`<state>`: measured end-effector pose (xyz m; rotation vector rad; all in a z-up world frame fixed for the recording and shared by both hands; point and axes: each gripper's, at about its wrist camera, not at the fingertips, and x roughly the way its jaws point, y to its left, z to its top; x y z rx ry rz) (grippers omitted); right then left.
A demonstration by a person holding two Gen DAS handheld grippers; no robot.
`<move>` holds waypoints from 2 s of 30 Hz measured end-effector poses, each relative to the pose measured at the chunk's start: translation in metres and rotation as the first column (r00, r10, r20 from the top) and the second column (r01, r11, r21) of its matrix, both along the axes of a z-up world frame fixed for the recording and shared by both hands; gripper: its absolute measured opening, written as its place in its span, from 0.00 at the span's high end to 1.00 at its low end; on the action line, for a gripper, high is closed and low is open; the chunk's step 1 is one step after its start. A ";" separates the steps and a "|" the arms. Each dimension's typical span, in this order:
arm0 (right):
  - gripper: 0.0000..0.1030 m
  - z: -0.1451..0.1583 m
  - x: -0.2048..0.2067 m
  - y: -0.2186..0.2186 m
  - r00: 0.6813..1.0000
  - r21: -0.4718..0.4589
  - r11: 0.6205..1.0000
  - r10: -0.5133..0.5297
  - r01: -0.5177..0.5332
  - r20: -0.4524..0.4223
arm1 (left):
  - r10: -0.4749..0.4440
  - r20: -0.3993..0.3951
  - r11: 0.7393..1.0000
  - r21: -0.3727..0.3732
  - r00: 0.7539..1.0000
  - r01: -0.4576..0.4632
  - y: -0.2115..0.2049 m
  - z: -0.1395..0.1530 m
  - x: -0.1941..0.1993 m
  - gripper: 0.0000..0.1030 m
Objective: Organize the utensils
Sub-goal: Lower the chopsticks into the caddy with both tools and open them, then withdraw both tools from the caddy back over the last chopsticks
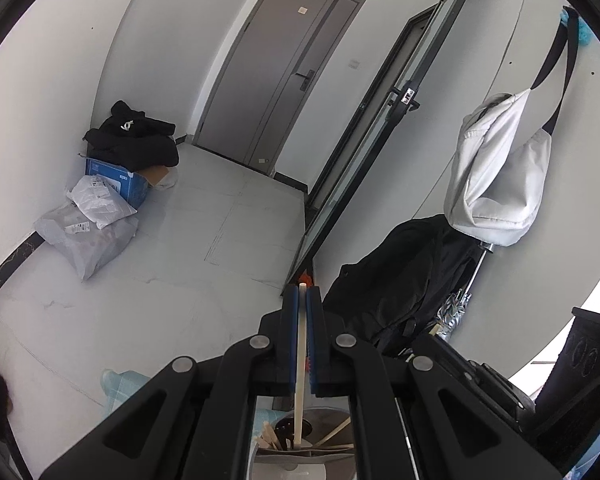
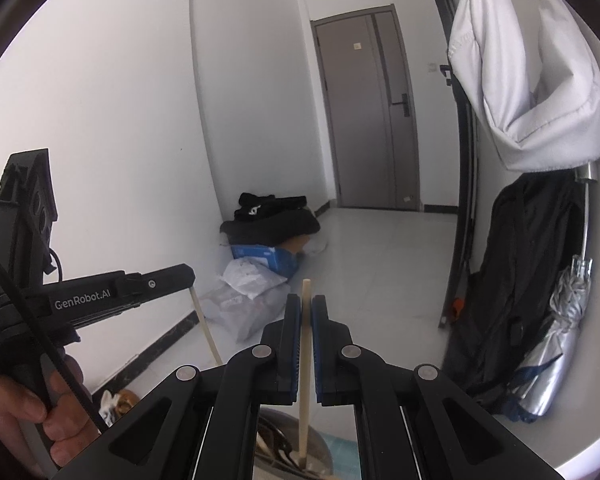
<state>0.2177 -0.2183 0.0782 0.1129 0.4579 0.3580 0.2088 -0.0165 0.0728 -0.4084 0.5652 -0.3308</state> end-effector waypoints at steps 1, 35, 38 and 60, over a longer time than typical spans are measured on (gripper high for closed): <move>0.96 -0.004 -0.002 0.000 1.000 0.000 1.000 0.008 -0.008 -0.006 | -0.005 0.006 1.000 0.011 1.000 0.004 -0.002 0.001 -0.002 1.00; 0.49 -0.021 -0.083 -0.030 0.994 0.038 0.998 0.052 -0.048 -0.096 | -0.024 -0.086 0.980 0.195 0.996 0.041 -0.017 0.005 -0.086 0.32; 0.41 -0.014 -0.104 -0.033 0.997 0.045 0.998 0.037 -0.034 -0.072 | 0.016 -0.050 0.978 0.208 0.999 -0.005 -0.013 0.009 -0.103 0.23; 0.09 -0.012 -0.253 -0.030 0.997 0.084 0.996 -0.035 0.029 0.070 | 0.153 0.062 0.939 0.303 0.986 -0.165 -0.005 -0.010 -0.214 0.01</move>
